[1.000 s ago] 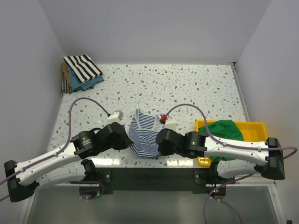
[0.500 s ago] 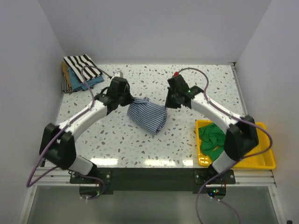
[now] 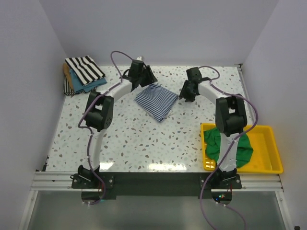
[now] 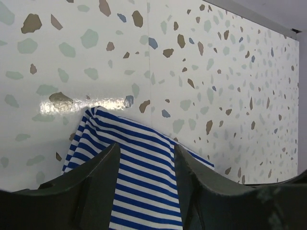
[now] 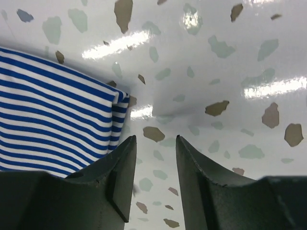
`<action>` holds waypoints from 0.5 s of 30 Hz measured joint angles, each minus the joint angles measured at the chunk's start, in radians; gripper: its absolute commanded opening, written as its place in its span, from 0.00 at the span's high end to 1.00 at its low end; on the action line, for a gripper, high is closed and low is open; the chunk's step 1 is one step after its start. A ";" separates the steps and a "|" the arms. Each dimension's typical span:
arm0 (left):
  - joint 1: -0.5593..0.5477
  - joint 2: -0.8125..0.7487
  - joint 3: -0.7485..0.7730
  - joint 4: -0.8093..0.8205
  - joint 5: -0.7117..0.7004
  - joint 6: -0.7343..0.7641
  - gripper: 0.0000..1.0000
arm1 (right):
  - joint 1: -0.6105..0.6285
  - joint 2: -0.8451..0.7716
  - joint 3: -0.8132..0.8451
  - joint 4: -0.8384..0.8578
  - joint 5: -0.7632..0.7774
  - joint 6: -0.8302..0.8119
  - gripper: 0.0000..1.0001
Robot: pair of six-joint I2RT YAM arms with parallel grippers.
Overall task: Fold and stack the tank tops
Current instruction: Fold the tank top
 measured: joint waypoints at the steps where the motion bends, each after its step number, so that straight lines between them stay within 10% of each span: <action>1: 0.000 -0.011 -0.014 0.016 0.002 0.000 0.48 | 0.002 -0.014 -0.024 0.005 0.002 0.000 0.56; 15: 0.001 -0.356 -0.409 0.059 -0.144 -0.092 0.62 | 0.051 0.001 0.004 0.130 0.010 -0.047 0.49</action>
